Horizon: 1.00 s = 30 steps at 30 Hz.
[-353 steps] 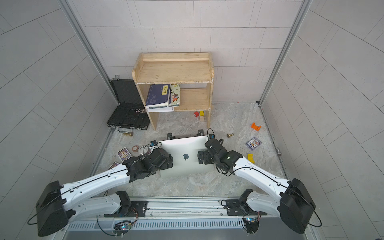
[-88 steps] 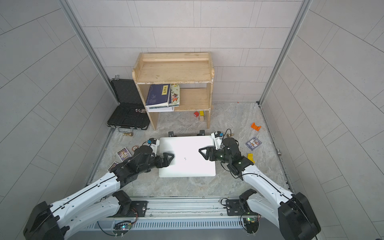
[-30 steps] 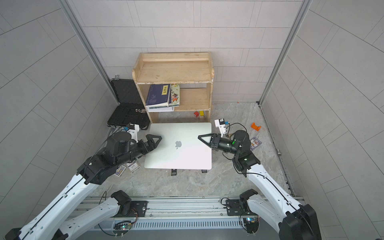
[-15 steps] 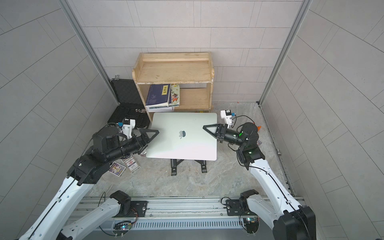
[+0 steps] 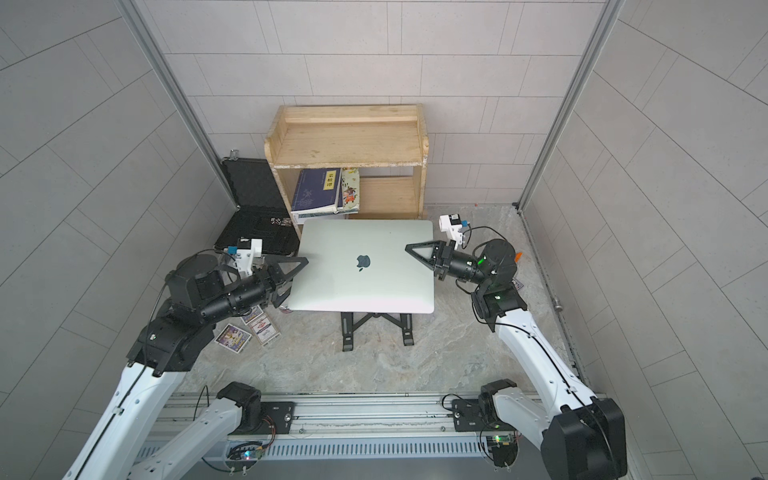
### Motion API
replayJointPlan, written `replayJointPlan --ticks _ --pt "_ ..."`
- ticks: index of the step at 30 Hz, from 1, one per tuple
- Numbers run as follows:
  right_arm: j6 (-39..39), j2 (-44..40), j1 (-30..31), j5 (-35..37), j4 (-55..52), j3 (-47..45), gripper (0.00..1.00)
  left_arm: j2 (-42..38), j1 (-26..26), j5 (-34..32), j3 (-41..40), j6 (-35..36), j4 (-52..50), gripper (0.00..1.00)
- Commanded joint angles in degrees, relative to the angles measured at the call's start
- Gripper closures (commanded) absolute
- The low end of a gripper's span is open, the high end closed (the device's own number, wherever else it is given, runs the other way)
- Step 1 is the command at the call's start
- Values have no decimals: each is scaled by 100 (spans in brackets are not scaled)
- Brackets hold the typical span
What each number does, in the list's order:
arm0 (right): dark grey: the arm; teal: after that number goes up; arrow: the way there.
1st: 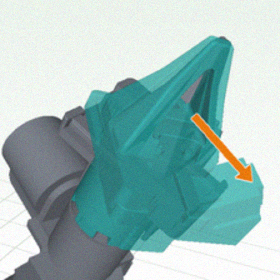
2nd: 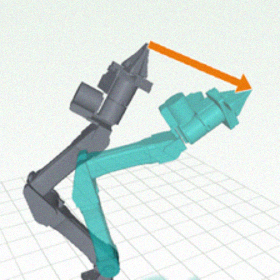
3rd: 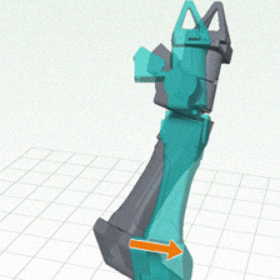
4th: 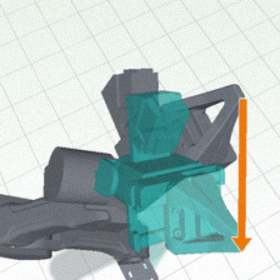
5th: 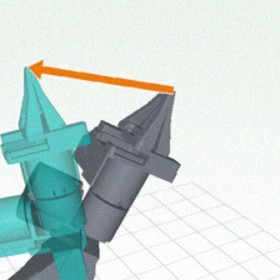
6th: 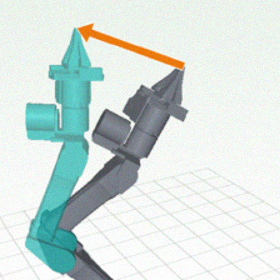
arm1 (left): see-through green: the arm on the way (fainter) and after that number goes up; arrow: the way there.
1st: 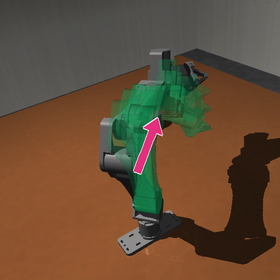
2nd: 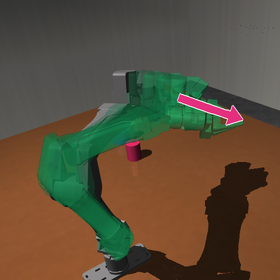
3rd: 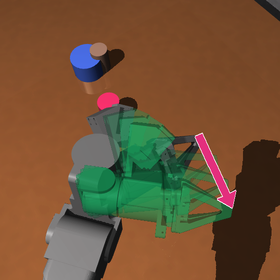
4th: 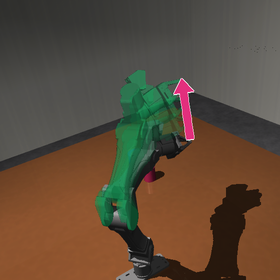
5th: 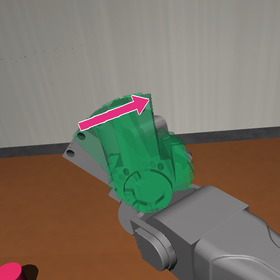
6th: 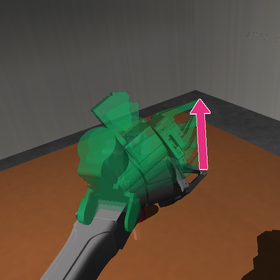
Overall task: Close the laptop lid and set it aside
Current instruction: Place the laptop on the shelf.
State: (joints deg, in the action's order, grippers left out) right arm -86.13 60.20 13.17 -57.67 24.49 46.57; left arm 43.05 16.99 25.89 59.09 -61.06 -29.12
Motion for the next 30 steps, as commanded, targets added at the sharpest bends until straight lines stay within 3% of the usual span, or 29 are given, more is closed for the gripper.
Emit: replayJointPlan --ticks 1,7,13,17,30 --pt "-322 -30 19 164 938 503 100 17 -7 561 -40 -203 300 22" --pt "-306 143 19 88 728 854 100 3 -128 726 -98 -333 388 28" --pt "-163 230 19 54 430 1101 100 58 -170 945 -89 -554 643 55" --pt "-43 331 26 37 38 1469 100 267 -201 1161 -10 -817 862 82" --pt "2 1111 45 1 -609 2828 100 885 -261 1199 666 -1055 964 100"
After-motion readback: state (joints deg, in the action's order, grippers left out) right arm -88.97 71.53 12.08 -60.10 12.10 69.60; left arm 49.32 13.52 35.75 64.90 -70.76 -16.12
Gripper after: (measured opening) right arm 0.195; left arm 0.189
